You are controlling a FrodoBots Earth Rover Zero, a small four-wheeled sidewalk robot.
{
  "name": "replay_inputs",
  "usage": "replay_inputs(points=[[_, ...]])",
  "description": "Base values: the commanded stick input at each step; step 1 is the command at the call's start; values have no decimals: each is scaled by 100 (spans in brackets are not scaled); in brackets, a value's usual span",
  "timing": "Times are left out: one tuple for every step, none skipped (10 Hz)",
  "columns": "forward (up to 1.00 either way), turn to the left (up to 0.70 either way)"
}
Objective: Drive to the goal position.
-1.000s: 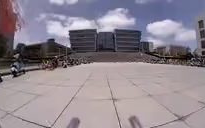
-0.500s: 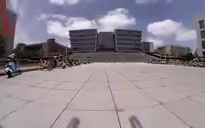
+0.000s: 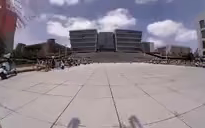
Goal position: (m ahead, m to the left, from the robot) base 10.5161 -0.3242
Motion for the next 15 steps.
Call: replay_inputs(points=[[70,0],[70,0],[70,0],[70,0],[70,0],[70,0],[70,0],[70,0],[70,0],[70,0],[70,0],[70,0],[70,0],[70,0],[70,0]])
